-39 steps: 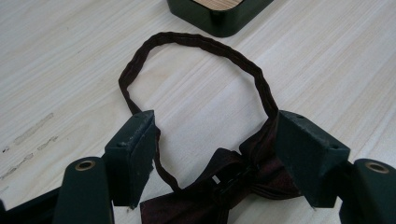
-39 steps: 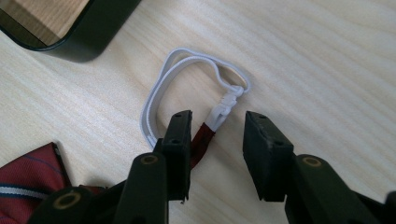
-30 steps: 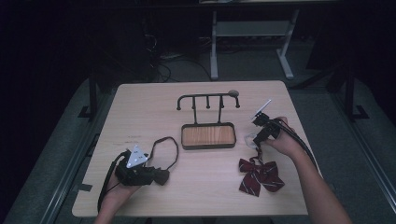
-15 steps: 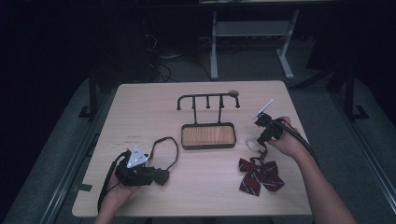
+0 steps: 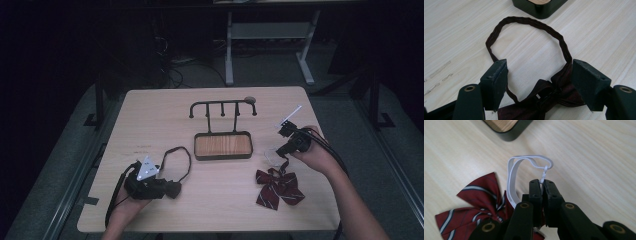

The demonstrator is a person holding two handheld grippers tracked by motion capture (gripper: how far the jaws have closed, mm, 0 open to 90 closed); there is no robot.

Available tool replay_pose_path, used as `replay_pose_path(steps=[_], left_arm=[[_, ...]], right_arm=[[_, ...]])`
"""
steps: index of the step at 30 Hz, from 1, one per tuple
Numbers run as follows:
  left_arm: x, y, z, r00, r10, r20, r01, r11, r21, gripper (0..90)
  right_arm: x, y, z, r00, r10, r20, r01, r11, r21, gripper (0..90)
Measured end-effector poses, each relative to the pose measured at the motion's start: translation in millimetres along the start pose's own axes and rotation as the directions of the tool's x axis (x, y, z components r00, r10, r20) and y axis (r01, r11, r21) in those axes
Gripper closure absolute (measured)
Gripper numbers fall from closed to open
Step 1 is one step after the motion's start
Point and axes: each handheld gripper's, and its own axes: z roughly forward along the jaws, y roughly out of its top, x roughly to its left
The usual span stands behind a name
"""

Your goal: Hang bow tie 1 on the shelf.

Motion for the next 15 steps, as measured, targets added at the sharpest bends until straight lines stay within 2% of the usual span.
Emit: replay_pose_path(steps=[9,15], left_arm=[[0.5,-0.5,-0.3,1.0000,-0.003,0.004,0.003,1.0000,-0.001,30.6],[-0.3,-0.1,0.0,1.0000,-0.001,0.005,0.001,1.0000,-0.002,30.5]], right_arm=[[5.4,-4.0,-11.5,0.9974,-0.041,-0.059,0.040,0.999,-0.027,85.3],[13.3,-2.9,-25.9,0.9938,-0.083,-0.074,0.080,0.996,-0.039,85.4]])
